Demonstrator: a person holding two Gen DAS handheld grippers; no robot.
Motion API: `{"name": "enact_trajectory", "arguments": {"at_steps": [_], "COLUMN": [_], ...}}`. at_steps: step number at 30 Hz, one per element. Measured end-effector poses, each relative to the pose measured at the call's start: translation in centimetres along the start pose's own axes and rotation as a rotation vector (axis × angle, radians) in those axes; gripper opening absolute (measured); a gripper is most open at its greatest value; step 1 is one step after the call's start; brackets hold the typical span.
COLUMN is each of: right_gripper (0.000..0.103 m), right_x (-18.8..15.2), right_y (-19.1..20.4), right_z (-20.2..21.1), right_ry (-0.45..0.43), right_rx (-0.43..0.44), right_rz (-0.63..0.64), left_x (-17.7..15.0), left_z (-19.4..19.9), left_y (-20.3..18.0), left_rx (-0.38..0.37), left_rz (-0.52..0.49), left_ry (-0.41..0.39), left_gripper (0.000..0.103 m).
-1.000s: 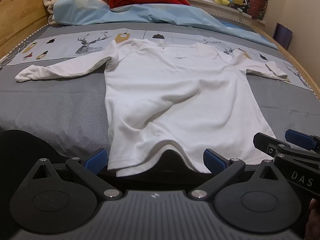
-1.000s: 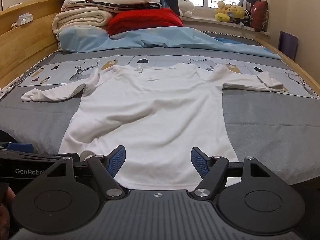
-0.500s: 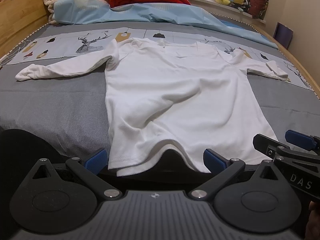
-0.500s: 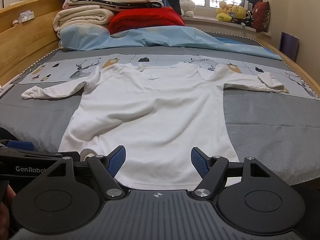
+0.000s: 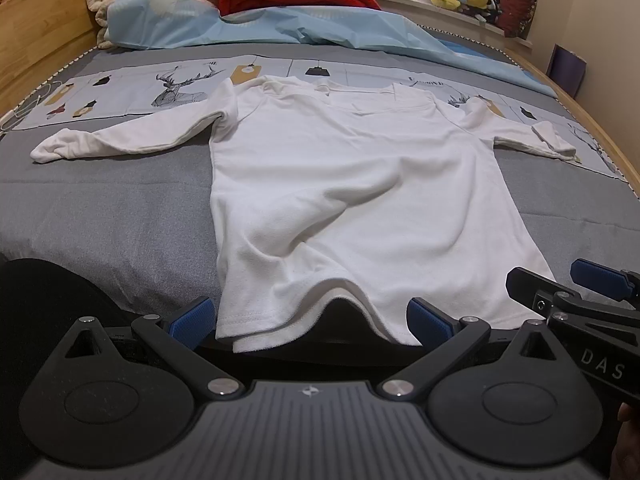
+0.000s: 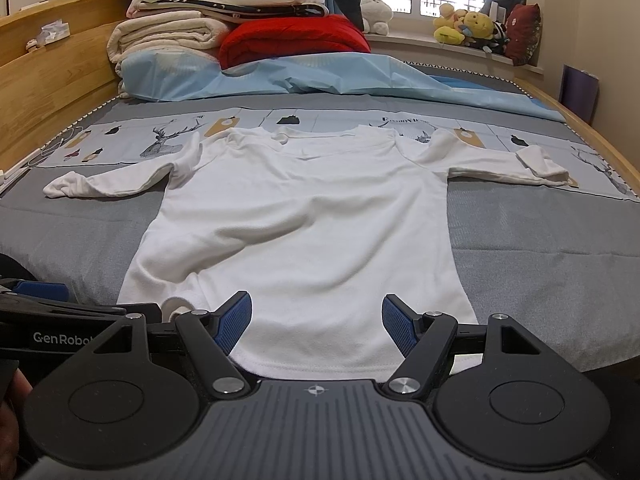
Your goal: Fold small clothes
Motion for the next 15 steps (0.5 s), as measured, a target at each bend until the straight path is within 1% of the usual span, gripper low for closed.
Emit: {"name": "enact_trajectory", "arguments": {"at_steps": [13, 15], "right_gripper": [0.074, 0.072], "right_x": [0.1, 0.12], "right_y": [0.03, 0.06], "right_z": [0.11, 0.1], "right_ry": [-0.004, -0.007], "right_rx": [0.003, 0.003], "right_rz": [-0.001, -0.001], "left_x": [0.03, 0.14], "left_z": [0.02, 0.14], "left_y": [0.0, 0.05], "left_rx": [0.0, -0.001], "left_rz": [0.0, -0.005], "left_ry": [-0.001, -0.004], "left_gripper": [0.102, 0.102]}}
Point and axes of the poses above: each gripper's, at about its wrist camera, not at the fingertips, and z roughly against the way its jaws point, y to its left, x to its top, the point moved 5 cm from there along -z, roughly the way its jaws point, and after that the axes turned 6 degrees about x, right-handed, at the moved point
